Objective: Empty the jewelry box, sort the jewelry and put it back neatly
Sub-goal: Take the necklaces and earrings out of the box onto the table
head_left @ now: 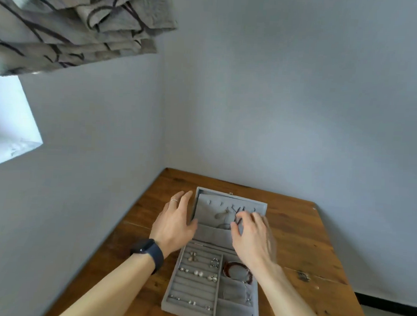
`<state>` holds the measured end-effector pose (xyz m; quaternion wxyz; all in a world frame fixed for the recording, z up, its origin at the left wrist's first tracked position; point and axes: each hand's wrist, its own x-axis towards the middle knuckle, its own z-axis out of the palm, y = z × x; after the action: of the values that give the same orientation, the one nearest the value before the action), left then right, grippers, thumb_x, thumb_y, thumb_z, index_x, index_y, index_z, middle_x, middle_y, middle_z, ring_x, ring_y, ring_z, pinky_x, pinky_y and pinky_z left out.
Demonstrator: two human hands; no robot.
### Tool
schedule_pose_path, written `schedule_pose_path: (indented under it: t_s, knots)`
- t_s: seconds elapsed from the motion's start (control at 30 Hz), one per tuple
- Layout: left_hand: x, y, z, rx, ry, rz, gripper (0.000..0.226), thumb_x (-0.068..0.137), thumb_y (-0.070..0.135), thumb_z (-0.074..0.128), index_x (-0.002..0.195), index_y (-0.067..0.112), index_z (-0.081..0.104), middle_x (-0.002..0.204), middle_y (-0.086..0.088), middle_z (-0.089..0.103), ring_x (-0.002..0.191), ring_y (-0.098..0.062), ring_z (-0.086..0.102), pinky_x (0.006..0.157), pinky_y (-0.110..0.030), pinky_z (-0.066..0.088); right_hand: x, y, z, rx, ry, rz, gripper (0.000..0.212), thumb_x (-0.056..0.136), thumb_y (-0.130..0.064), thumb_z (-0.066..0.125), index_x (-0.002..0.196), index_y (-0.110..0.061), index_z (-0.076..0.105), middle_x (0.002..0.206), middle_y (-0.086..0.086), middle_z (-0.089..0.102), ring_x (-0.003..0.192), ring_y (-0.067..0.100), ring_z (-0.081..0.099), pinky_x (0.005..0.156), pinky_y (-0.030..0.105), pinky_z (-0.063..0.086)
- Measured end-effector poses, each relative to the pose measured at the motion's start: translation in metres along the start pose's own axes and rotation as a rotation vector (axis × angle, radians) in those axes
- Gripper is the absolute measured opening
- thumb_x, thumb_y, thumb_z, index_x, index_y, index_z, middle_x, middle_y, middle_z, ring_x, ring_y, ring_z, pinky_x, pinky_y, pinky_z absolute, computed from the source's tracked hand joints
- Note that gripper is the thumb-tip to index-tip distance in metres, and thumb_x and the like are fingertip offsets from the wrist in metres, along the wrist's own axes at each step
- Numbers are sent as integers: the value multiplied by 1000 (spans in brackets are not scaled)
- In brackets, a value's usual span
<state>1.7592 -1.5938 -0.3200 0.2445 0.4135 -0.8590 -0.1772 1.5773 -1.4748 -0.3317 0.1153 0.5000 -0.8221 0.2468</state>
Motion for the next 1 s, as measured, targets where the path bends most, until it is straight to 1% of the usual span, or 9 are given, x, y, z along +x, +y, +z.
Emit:
schedule_pose_path:
  t_s: [0.13,0.3,0.43,0.57,0.63,0.73,0.83,0.9,1.0]
  knots:
    - [32,-1,3,-203,-100,-110,90,88,30,65,158,31,8,158,-9,29,132,-27,48,91,-27,48,21,-1,13,-38,10,15,16,92,-38,63,95,-22,63,90,-2,60,92,22,59,68,30,50]
    - [44,-2,10,-454,-229,-213,88,92,17,62,159,26,5,149,-9,47,127,-25,54,99,-35,52,32,-6,19,-105,-39,46,19,98,-35,52,99,-20,64,99,-1,64,99,21,58,73,30,49]
    - [40,-4,12,-435,-194,-186,76,97,17,60,158,24,16,146,-8,50,130,-24,52,101,-37,52,42,-8,6,78,37,105,9,97,-29,53,91,-23,56,92,-3,58,90,24,56,61,31,39]
    - [38,-5,7,-401,-176,-175,69,96,18,63,155,21,27,145,-8,51,129,-24,52,101,-39,52,52,-7,-17,290,83,13,9,96,-30,59,88,-30,55,85,-13,55,81,17,56,61,30,44]
    - [35,-1,0,-387,-186,-169,69,95,19,64,154,21,29,145,-8,51,128,-24,53,101,-38,52,53,-9,-31,370,102,-36,10,95,-29,61,87,-32,55,85,-16,57,81,10,58,63,23,45]
    - [30,14,-17,-346,-152,-131,75,90,24,66,154,21,28,152,-8,40,134,-25,46,99,-26,45,49,-13,-54,429,121,-91,11,95,-31,61,88,-34,54,87,-16,62,84,3,60,70,22,47]
    - [21,45,-42,-444,-111,-21,79,79,33,68,151,29,36,151,0,41,136,-19,41,98,-26,36,42,-20,-84,430,154,-132,9,93,-37,61,88,-36,54,85,-17,65,82,0,60,71,23,48]
    - [14,69,-62,-530,-134,56,74,75,43,69,145,37,45,142,12,50,130,-8,45,101,-25,35,35,-26,-104,423,151,-160,7,92,-40,60,89,-37,54,84,-18,65,82,-1,61,73,25,51]
    - [-1,98,-89,-443,-140,177,46,82,51,71,126,39,64,115,27,63,108,9,56,89,-10,38,24,-34,-131,433,138,-178,6,91,-38,61,89,-37,55,84,-22,65,83,-1,61,73,22,51]
